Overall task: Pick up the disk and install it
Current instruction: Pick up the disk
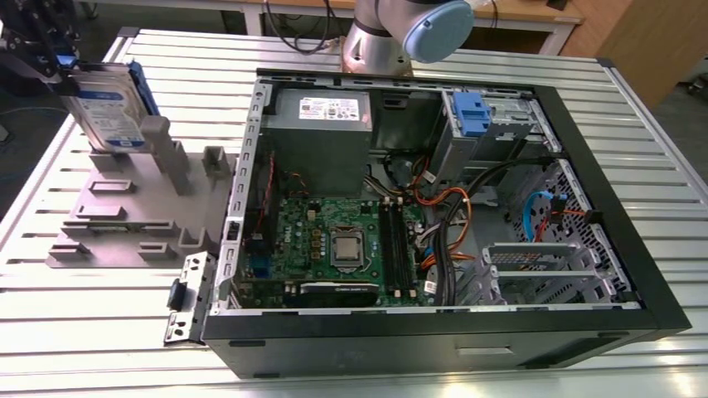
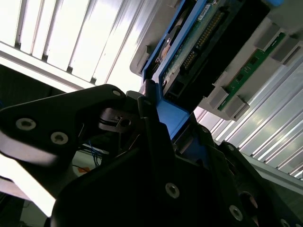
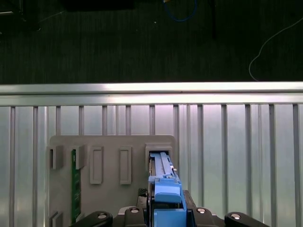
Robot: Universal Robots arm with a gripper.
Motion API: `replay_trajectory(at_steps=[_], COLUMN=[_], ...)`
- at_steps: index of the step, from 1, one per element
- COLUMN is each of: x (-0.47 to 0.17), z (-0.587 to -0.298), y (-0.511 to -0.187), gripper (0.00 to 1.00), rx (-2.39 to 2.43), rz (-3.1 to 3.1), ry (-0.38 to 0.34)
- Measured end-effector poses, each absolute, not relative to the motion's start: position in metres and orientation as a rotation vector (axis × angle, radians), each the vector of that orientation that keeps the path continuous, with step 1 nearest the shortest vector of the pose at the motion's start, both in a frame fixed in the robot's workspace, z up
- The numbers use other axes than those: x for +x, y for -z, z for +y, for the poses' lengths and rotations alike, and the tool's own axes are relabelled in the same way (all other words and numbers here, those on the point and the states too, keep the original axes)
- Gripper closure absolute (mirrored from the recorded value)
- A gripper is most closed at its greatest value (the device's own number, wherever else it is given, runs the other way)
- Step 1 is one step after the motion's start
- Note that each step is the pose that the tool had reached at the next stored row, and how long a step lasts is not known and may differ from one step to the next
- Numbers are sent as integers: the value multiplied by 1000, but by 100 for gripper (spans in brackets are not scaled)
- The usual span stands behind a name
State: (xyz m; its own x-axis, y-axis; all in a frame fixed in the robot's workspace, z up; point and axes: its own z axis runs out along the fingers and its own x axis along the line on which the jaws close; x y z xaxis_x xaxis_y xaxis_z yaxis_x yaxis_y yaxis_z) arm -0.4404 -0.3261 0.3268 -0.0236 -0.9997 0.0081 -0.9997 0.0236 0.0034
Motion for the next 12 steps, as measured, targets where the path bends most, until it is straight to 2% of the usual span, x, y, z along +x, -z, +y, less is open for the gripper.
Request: replay_trajectory(at_steps=[12], x=[-440], z=[-326], y=[-332], gripper=[64], rx=[2189], rz=[-2242], ry=[-5])
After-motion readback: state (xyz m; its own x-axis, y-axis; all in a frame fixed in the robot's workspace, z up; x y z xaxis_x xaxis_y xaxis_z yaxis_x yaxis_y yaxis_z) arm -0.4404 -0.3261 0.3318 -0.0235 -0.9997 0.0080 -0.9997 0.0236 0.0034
